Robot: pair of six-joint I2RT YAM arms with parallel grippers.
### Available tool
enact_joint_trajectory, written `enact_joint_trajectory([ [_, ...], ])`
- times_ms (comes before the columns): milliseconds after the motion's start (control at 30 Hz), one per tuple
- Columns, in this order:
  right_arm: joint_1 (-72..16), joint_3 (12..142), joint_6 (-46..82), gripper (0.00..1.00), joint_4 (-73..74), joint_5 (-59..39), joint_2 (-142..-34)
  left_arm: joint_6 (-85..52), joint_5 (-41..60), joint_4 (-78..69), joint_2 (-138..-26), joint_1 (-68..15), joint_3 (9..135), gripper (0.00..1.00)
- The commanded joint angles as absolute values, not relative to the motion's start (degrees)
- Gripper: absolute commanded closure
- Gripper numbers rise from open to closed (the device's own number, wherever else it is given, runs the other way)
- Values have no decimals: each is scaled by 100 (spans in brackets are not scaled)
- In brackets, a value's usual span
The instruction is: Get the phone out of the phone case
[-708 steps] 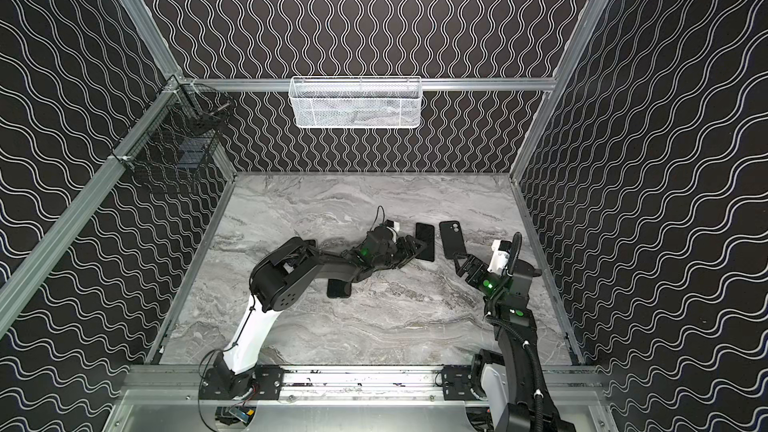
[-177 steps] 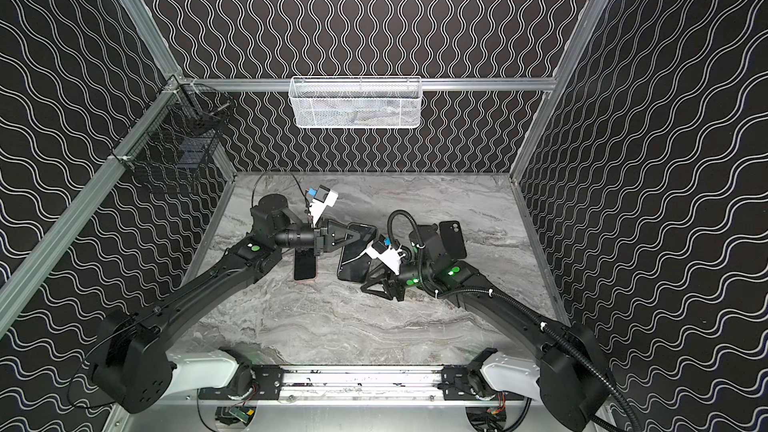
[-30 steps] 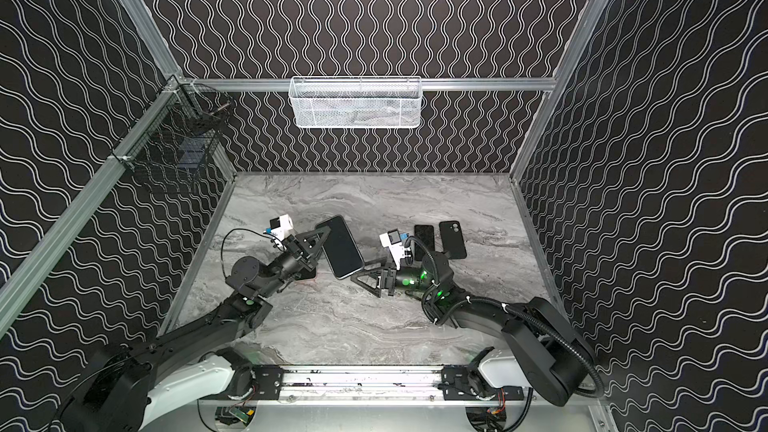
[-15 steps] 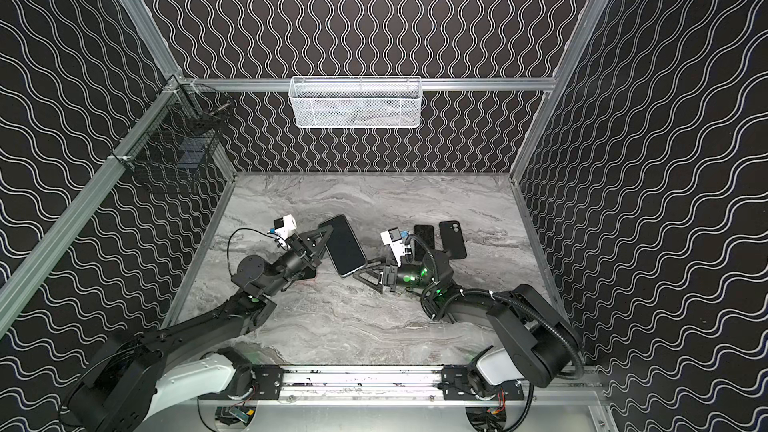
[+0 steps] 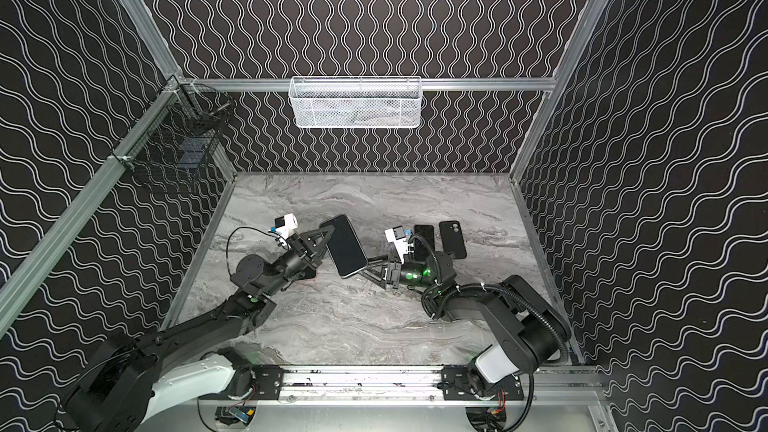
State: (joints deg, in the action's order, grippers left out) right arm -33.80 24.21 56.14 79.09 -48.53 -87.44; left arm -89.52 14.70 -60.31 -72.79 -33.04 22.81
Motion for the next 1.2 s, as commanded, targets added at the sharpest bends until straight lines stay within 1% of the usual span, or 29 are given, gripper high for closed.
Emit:
enact_joint_trajectory([
  [0, -3332, 2494, 5661, 10, 8011, -4737, -8659, -8932, 1648, -6452, -7365, -3317, 2358, 100],
  [167, -3265, 2561, 5651, 15, 7937, -4737, -8637, -8984, 1703, -6634, -7503, -3338, 2392, 100],
  [400, -3186, 2628, 5696, 24, 7898, -4772, -8618, -8929, 1744, -6670, -7631, -3340, 2468, 100],
  [667, -3085, 2610, 5748, 30, 7945, -4825, -8572, -9000, 1758, -6864, -7835, -3344, 2457, 100],
  [1100, -3060, 2507, 5920, 42, 8234, -4847, -8563, -8753, 1672, -6372, -7521, -3340, 2399, 100],
  [1167, -3066, 2466, 5999, 42, 8350, -4836, -8587, -8699, 1633, -6303, -7491, -3343, 2408, 100],
])
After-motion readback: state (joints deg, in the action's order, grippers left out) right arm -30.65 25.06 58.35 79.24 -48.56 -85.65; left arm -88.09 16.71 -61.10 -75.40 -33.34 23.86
